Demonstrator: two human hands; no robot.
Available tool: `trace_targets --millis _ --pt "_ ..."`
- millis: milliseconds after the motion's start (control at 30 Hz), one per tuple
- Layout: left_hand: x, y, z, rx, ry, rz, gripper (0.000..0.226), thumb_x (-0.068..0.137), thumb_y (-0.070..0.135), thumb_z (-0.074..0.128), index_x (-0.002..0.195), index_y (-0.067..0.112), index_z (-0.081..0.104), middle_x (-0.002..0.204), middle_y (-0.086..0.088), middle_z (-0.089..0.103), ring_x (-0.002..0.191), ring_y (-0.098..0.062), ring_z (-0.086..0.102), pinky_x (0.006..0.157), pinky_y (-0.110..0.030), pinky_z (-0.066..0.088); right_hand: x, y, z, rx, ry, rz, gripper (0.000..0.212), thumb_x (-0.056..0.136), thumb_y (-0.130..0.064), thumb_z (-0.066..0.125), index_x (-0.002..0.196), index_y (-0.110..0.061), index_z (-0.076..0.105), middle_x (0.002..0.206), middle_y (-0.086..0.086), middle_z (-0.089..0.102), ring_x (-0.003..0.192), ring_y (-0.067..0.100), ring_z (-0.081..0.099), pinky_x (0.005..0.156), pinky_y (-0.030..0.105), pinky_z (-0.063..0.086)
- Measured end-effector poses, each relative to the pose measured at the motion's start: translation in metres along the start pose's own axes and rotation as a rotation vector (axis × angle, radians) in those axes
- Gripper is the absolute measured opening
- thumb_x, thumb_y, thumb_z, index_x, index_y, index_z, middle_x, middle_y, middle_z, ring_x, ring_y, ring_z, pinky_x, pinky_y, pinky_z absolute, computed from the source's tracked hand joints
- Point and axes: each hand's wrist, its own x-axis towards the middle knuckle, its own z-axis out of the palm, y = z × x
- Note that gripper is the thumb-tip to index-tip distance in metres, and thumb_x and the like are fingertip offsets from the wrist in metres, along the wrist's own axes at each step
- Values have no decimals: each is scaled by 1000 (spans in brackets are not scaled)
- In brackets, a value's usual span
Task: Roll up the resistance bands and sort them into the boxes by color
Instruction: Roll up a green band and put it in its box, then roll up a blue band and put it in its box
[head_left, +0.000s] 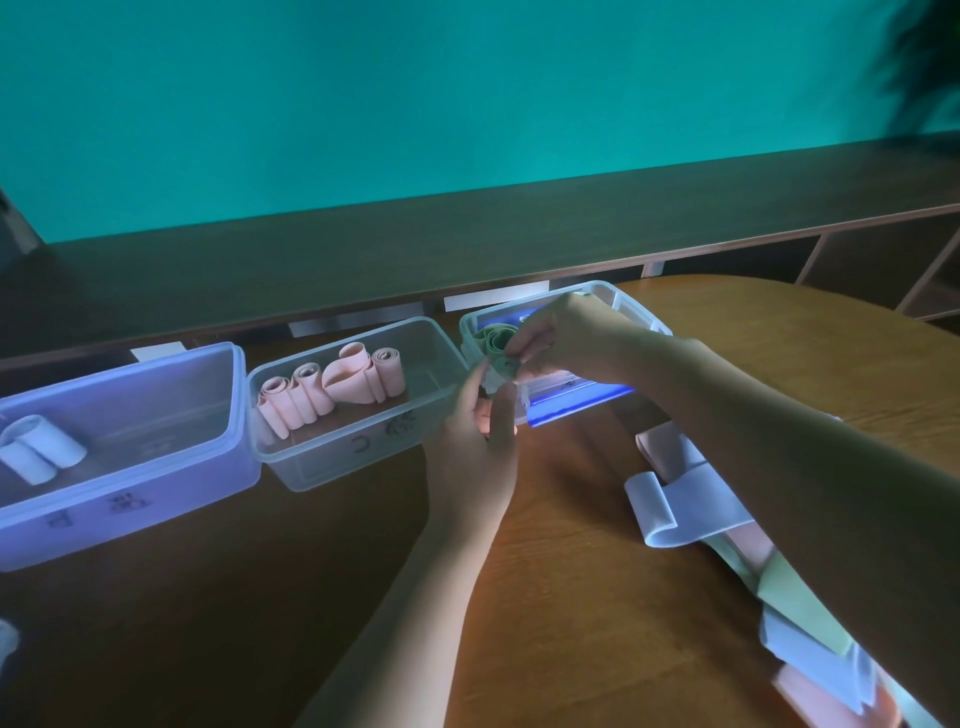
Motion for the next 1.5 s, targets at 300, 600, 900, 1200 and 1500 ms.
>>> trace_targets --millis 300,600,900,1200,1500 --pt "-1 1 -1 24 -1 26 53 103 61 40 149 36 45 110 11 74 98 -1 67 83 -29 59 -7 -6 4 -6 63 14 22 83 -4 79 104 -11 79 96 5 77 92 20 74 90 36 58" --pt "0 -2 -2 36 7 65 56 102 60 42 150 31 44 102 12 74 93 -1 68 80 -36 60 -28 -1 -1 -41 227 -46 17 89 -9 72 102 -17 79 90 -4 76 80 0 67 63 1 43" --pt "-29 12 -13 115 117 134 69 98 47 58 150 7 37 109 1 66 92 -10 62 77 -33 59 -111 9 10 -24 547 -45 10 91 -25 72 94 -19 80 76 -10 68 63 -5 57 63 3 36" --pt "-76 39 -23 159 -26 96 58 97 39 63 145 14 44 111 -5 66 98 -12 58 92 -34 53 -193 24 50 -141 416 343 33 90 -49 59 76 -22 48 76 4 61 76 34 57 65 31 47" --pt "-106 60 -49 136 -208 30 41 97 31 67 135 21 58 99 5 66 93 -12 63 92 -36 54 -216 9 45 230 490 163 13 87 -31 76 75 -26 74 69 -9 72 66 5 63 62 17 46"
